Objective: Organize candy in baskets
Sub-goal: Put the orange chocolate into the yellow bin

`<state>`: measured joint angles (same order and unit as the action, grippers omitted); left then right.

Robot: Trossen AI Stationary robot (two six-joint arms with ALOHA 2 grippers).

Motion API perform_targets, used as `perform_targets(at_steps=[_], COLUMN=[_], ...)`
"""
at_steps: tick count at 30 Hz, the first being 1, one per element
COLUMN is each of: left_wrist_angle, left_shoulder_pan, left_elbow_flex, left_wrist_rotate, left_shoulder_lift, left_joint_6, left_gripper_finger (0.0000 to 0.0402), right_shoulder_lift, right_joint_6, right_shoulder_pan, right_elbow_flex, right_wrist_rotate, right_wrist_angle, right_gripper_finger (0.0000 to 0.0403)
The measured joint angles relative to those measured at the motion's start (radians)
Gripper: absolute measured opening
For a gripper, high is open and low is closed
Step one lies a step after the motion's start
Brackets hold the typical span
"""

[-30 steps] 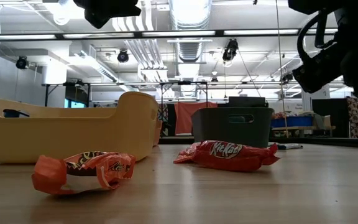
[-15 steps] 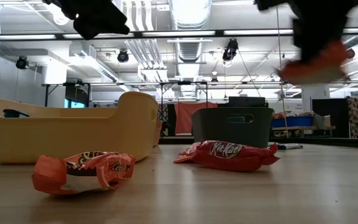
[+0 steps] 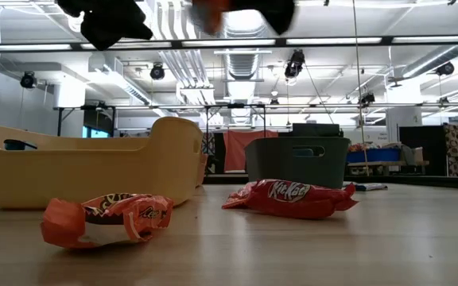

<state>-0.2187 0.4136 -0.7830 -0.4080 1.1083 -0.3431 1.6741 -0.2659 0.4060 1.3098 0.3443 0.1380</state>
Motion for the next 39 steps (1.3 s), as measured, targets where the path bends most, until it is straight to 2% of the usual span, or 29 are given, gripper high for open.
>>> perform_targets(at_steps=[4, 9, 18, 32, 39], left_wrist_angle=[-0.077, -0.201, -0.227, -0.272, -0.273], left_shoulder_pan=[0.04, 0.105, 0.2, 0.226, 0.226], left_elbow_flex=[0.0, 0.0, 0.0, -0.002, -0.002], left_wrist_rotate=[0.001, 0.001, 0.0, -0.002, -0.003], left_shoulder_lift=[-0.024, -0.057, -0.05, -0.052, -0.05], left_joint_6=[-0.068, -0.2, -0.27, -0.313, -0.316], left_gripper_finger=[0.0128, 0.0128, 0.0128, 0.0128, 0.0128], right_shoulder_lift=[0.046, 0.091, 0.204, 0.323, 0.322], right_joint_6=[0.12, 0.159, 0.232, 0.26, 0.262], right_shoulder_pan=[-0.035, -0.074, -0.117, -0.123, -0.123], right_elbow_flex=[0.005, 0.006, 0.022, 0.122, 0.125], right_wrist_rotate=[0.005, 0.097, 0.128, 0.127, 0.122], right_wrist_angle=[-0.123, -0.16, -0.32, -0.348, -0.33], right_gripper_finger=[0.0013, 0.0013, 0.0013, 0.0013, 0.0014])
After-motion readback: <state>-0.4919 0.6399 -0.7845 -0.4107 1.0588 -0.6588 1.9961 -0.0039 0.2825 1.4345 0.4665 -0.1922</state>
